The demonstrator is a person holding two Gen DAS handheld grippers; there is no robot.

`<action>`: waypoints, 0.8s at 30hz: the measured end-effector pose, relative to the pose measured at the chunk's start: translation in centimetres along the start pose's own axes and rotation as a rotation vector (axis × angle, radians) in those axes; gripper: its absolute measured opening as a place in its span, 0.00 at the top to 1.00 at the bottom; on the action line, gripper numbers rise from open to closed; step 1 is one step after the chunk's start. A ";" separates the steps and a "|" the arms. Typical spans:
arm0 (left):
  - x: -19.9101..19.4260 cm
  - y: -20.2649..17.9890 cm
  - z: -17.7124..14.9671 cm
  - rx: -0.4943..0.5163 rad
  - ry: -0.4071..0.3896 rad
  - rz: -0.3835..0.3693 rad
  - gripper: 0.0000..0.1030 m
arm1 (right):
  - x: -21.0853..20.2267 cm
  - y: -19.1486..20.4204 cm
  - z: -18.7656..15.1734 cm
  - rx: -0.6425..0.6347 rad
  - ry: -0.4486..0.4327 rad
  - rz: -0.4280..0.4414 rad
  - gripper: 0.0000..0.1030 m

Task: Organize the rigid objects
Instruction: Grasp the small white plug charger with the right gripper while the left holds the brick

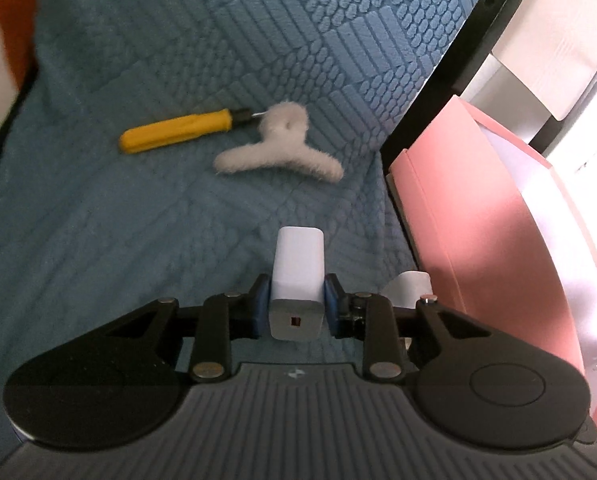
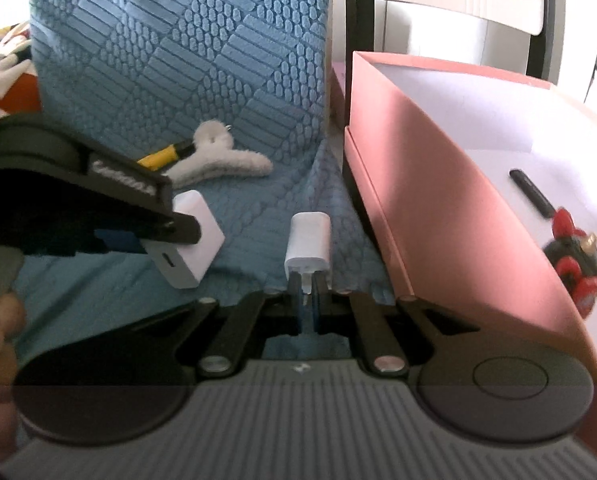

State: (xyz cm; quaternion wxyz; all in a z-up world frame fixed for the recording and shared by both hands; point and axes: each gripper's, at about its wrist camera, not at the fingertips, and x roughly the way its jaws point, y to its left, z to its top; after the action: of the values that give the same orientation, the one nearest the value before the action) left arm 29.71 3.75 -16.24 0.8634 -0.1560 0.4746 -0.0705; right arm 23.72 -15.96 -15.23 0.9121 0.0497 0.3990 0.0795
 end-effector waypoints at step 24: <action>-4.6 0.6 -5.7 -0.116 0.018 0.058 0.68 | -4.1 0.1 -0.7 -0.051 -0.075 0.064 0.94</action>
State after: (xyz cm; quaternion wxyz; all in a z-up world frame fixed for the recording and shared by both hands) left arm 22.42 4.42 -15.62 0.8502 -0.1915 0.4900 -0.0193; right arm 20.45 -16.61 -12.77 0.9245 0.0420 0.3604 0.1168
